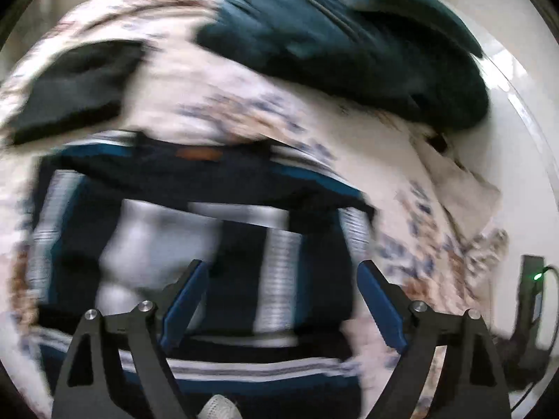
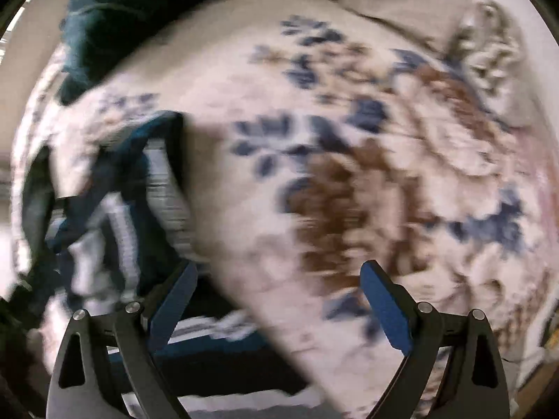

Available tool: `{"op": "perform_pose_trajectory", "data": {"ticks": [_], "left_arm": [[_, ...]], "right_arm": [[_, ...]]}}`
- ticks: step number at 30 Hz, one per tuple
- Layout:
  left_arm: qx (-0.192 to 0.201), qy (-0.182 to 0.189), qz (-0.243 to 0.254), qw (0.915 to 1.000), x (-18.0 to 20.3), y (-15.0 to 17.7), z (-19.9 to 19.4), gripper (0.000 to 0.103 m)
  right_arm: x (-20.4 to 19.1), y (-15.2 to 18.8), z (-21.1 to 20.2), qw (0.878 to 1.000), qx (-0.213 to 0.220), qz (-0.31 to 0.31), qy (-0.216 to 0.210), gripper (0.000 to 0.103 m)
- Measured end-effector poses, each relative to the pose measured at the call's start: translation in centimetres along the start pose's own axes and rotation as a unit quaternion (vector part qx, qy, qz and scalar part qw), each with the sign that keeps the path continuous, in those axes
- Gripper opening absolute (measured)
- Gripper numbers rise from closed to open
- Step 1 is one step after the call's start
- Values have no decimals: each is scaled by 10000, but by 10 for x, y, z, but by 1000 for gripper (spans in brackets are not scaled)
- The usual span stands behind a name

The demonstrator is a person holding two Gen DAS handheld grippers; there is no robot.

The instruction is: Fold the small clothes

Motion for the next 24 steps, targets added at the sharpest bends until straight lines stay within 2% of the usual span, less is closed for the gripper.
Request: {"op": "perform_pose_trajectory", "data": {"ticks": [2,4,6,7,9,10,11,12,13,15,17,20,22,24], "left_arm": [[142,-646,-220,9976,-52,-5,-13,87],[184,-1333,-481,9897,-111,-7,-20,87],[159,-2020,-657,9770,-163,-7,-17,87],[15,-2327,-742,9697,-190,-5,-10,87],[-180,-2696,-972,9579,-233,-1,1,87],[-216,-2828,-1046,9532,-248,1,4,87],[-231,-2947,-1137,9485,-263,4,6,87],[-227,-2980,-1202,9467,-273,5,8,87],[-233,-3011,-1250,9451,-279,6,10,87],[-255,-2994,-1371,9439,-288,8,13,87],[-274,-2921,-1458,9448,-291,8,15,87],[-270,-2773,-1510,9485,-286,6,20,87],[-277,-2685,-1477,9515,-286,2,25,87],[-250,-2694,-1391,9526,-285,-2,28,87]], "right_arm": [[-30,-1,2,9989,-72,-160,-423,96],[-57,-3,9,9968,-148,-304,-729,96],[-86,-4,21,9946,-144,-475,-908,96],[-97,-5,28,9937,-131,-582,-952,95],[-122,-8,48,9925,-130,-883,-832,85],[-129,-10,60,9923,-200,-1022,-669,69],[-136,-10,78,9910,-349,-1212,-444,44],[-141,-8,89,9897,-460,-1330,-246,31],[-144,-6,101,9880,-556,-1439,15,13],[-150,1,110,9857,-509,-1590,211,8],[-151,3,95,9836,-148,-1725,506,7],[-123,-9,70,9893,172,-1293,661,7],[-110,-10,70,9915,-19,-1102,689,7],[-112,-11,69,9953,-300,-860,332,8]]}}
Point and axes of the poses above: each gripper's, at about its wrist camera, not at the fingertips, and z roughly the way its jaws point, x to its right, y to its underside, the point moved 5 cm from there along z, roughly the way its jaws point, and after that the axes turned 11 degrees about -y, right-handed, at the moved point
